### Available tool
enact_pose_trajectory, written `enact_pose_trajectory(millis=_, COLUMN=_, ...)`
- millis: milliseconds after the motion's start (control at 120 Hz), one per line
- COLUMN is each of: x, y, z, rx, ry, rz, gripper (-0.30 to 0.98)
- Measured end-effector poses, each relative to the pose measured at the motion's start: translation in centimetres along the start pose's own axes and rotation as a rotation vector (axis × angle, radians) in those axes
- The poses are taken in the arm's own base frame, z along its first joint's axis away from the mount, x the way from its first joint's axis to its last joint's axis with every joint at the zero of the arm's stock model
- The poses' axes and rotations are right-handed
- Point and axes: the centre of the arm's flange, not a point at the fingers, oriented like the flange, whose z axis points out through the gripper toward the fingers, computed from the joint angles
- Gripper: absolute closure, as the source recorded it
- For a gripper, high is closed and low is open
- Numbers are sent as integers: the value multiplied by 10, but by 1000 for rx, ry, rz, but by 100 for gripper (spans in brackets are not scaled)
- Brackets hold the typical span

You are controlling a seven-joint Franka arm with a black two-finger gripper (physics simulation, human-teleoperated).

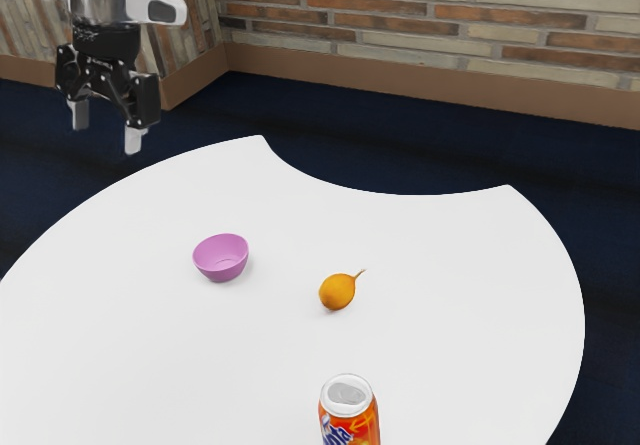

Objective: Place the pear in the bowl.

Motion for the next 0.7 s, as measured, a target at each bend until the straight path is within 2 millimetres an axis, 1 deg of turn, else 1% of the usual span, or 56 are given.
enact_pose_trajectory(millis=175, x=18, y=6, z=-14, rx=5, ry=152, rz=24, gripper=0)
enact_pose_trajectory(millis=250, x=26, y=7, z=-13, rx=7, ry=177, rz=30, gripper=0)
enact_pose_trajectory(millis=283, x=38, y=11, z=-7, rx=8, ry=173, rz=33, gripper=0)
enact_pose_trajectory(millis=300, x=47, y=14, z=-1, rx=9, ry=167, rz=36, gripper=0)
enact_pose_trajectory(millis=367, x=92, y=30, z=32, rx=7, ry=129, rz=52, gripper=0)
enact_pose_trajectory(millis=425, x=137, y=48, z=64, rx=-4, ry=99, rz=67, gripper=0)
enact_pose_trajectory(millis=458, x=162, y=65, z=80, rx=-9, ry=92, rz=86, gripper=0)
enact_pose_trajectory(millis=525, x=209, y=107, z=113, rx=-26, ry=86, rz=135, gripper=0)
enact_pose_trajectory(millis=575, x=242, y=131, z=139, rx=-47, ry=82, rz=161, gripper=0)
enact_pose_trajectory(millis=625, x=265, y=147, z=166, rx=-68, ry=74, rz=182, gripper=0)
enact_pose_trajectory(millis=700, x=287, y=167, z=198, rx=-94, ry=65, rz=221, gripper=0)
